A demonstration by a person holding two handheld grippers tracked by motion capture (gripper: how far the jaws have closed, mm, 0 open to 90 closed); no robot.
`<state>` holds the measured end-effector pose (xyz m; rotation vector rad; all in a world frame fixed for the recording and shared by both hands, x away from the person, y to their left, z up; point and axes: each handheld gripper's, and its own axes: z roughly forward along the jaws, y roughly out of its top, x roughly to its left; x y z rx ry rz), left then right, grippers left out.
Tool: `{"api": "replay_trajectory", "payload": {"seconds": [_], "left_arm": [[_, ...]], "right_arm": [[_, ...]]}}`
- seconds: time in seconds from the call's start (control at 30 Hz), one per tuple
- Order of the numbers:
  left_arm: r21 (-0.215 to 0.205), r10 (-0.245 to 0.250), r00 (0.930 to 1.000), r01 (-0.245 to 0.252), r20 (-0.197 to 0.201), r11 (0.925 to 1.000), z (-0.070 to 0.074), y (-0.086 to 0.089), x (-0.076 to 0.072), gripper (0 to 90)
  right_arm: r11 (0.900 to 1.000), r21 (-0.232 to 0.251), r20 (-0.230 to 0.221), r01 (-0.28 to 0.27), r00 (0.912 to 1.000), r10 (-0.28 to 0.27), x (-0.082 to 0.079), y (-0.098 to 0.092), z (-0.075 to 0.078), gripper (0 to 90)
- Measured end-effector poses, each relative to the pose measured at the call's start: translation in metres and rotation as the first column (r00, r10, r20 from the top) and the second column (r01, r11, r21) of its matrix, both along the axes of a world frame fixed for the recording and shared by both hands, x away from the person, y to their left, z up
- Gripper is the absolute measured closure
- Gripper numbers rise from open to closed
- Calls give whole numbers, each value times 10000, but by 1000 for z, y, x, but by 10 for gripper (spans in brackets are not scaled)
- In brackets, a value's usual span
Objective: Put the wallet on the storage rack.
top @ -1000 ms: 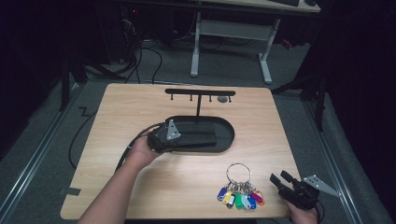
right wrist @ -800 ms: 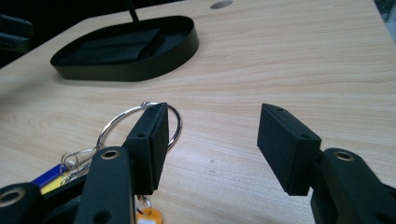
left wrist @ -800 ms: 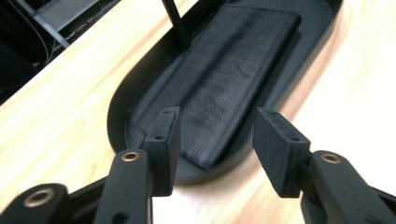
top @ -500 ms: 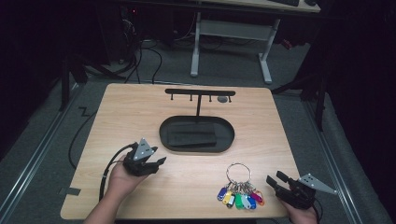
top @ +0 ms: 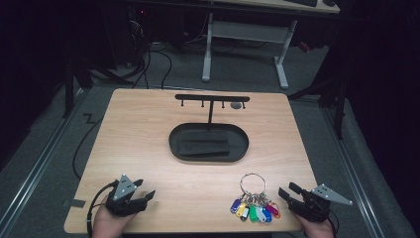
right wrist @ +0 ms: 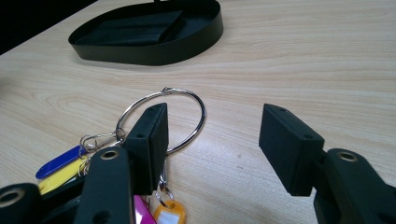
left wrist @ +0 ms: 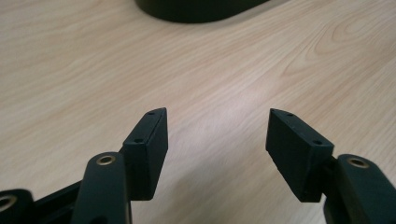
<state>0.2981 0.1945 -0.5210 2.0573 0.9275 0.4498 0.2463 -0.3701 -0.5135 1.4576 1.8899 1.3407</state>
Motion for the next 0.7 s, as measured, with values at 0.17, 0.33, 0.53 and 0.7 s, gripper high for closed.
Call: {"api": "replay_trajectory", "payload": {"seconds": [0.17, 0.33, 0.53, 0.7], "left_arm": [[-500, 65, 10000, -62, 51, 9987, 3, 10, 4, 367], [-540, -218, 9997, 212, -101, 9983, 0, 9, 8, 342], [-800, -358, 9994, 357, 6, 9962, 1, 8, 6, 328], [112, -403, 9975, 398, 575, 9991, 4, 5, 3, 310]], "right_arm": [[9986, -525, 43, -42, 10000, 44, 2, 7, 0, 434], [9966, -826, -146, 57, 9999, -69, 6, 14, -1, 434], [9879, -1547, -766, 97, 9968, -218, 13, 25, 5, 442], [9710, -2376, -1225, -281, 9925, -13, 20, 35, 14, 424]]}}
